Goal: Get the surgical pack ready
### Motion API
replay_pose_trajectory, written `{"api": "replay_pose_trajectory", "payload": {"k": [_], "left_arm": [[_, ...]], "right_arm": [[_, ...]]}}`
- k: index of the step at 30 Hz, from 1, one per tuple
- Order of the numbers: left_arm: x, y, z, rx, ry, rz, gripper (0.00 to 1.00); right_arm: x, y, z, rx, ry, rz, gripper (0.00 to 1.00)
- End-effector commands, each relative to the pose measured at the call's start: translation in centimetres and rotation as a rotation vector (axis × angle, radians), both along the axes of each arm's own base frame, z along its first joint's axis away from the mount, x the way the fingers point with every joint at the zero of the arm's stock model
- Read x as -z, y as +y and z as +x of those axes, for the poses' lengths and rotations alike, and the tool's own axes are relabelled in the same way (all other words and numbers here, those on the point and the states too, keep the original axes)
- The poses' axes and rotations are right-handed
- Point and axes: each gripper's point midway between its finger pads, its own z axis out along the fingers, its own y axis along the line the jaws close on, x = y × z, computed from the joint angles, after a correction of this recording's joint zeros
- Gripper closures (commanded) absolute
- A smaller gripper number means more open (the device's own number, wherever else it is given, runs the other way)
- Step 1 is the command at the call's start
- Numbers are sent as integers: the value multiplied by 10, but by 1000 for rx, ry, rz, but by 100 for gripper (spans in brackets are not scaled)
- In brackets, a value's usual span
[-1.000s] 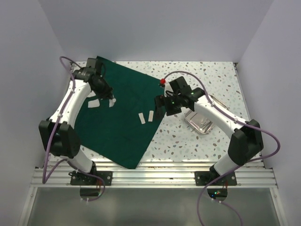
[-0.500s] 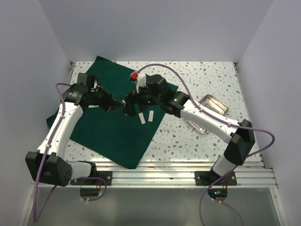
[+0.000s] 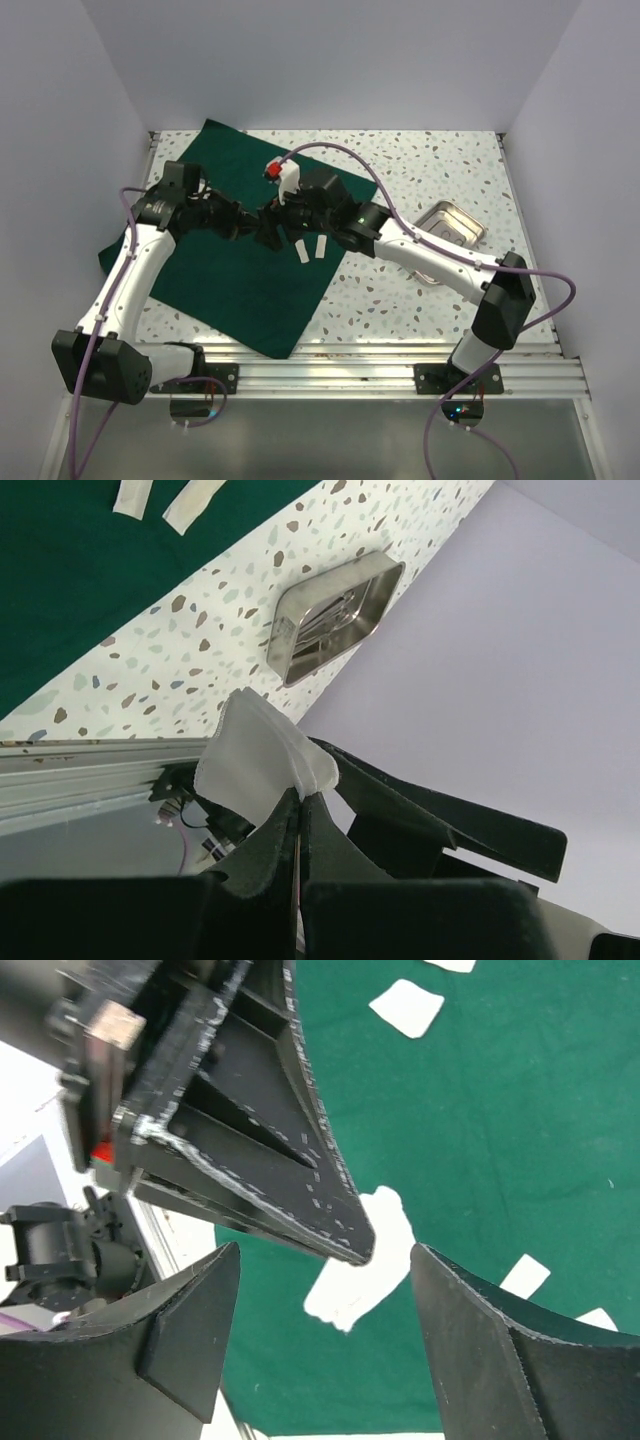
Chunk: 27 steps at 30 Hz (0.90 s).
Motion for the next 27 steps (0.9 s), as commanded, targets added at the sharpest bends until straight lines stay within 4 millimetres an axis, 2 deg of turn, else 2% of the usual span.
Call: {"api": "replay_pose_trajectory", "payload": {"k": [1, 8, 15, 17, 18, 19, 20, 21, 22, 23, 24, 26, 27], "left_arm": [[-11, -4, 0, 1, -9, -51, 100], [-13, -5, 5, -9, -9, -62, 100], [-12, -5, 9, -13, -2, -56, 100], [-10, -5, 8, -17, 8, -58, 100], [-11, -5, 9, -22, 13, -64, 100], [-10, -5, 9, -25, 15, -66, 100], [-10, -5, 9, -28, 16, -70, 93], [-13, -6, 12, -35, 2, -79, 87], [-13, -5, 14, -39, -4, -81, 80], [-14, -5, 16, -41, -16, -81, 66], [-21, 1, 28, -54, -81, -38, 36], [-15, 6, 37, -45, -102, 17, 31], [-22, 10, 40, -38, -119, 54, 23]], "right_arm": [[-9, -1, 8, 46, -40, 20, 28], [2, -9, 5, 65, -32, 4, 34], [-4, -9, 9, 81, -44, 16, 45], [-5, -7, 9, 77, -44, 21, 51], [-9, -6, 9, 75, -46, 29, 62], [-7, -5, 8, 71, -36, 26, 69], [-7, -5, 8, 71, -31, 25, 76], [-7, -6, 8, 74, -29, 23, 91], [-5, -9, 9, 88, -27, 8, 97], [-1, -12, 9, 101, -23, -5, 100], [6, -22, 9, 130, -1, -37, 100], [8, -28, 7, 136, 7, -43, 100], [8, -34, 9, 150, 19, -40, 100]]}}
